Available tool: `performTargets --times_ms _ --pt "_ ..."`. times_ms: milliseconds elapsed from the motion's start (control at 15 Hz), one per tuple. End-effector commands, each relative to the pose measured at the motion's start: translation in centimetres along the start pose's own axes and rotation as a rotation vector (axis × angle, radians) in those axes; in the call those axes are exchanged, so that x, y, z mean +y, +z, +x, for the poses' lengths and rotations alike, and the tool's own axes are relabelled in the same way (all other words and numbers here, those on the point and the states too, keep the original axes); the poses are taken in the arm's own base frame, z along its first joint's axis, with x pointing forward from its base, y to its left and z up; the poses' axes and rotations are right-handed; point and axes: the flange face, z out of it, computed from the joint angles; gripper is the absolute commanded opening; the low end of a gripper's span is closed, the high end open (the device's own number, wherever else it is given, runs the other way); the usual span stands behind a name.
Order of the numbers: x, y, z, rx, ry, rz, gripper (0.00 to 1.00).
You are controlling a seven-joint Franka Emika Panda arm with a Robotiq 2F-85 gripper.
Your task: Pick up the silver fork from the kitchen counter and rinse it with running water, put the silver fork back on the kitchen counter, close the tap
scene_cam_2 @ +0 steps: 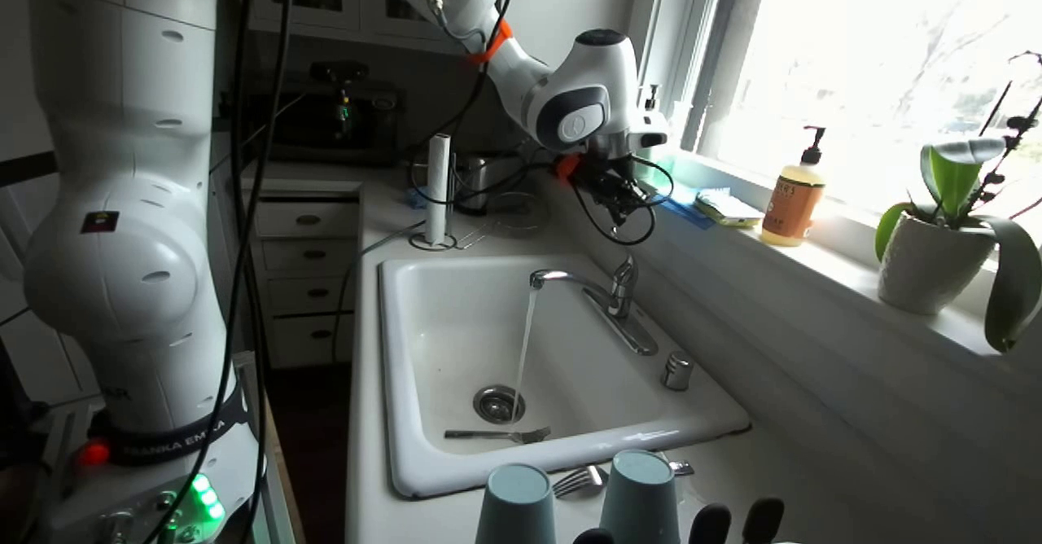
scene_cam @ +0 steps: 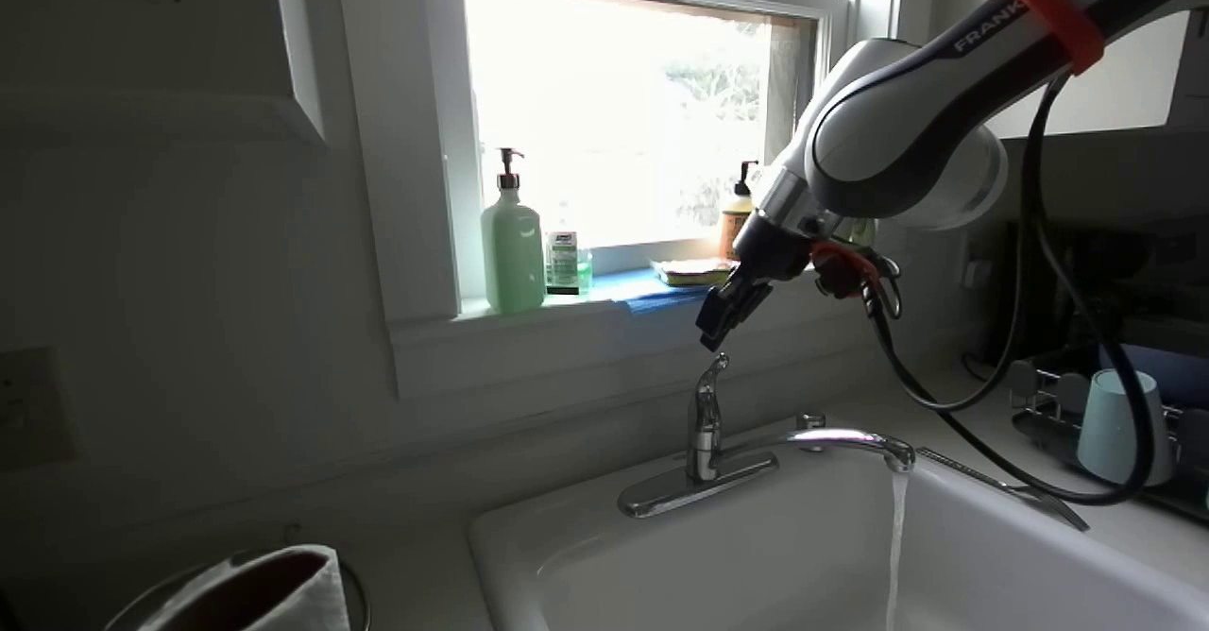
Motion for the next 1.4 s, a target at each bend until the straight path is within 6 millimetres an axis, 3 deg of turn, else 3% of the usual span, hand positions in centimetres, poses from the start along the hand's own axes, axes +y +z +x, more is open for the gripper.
performTargets --times_ms 0,467,867,933,1000,1333 --pt "0.6 1.0 0.3 -0.009 -0.014 0.006 0.01" --pt "1.4 3.1 -2.1 -0.160 -0.010 0.011 0.01" --pt "1.9 3.3 -2.3 -0.193 -0.010 0.026 0.01" --pt "1.8 2.5 -2.4 -0.183 0.003 0.029 0.31" --pt "1.8 1.7 -2.7 -0.178 0.012 0.028 0.32" --pt "4.9 -1.8 -6.0 -0.215 0.093 -0.006 0.64"
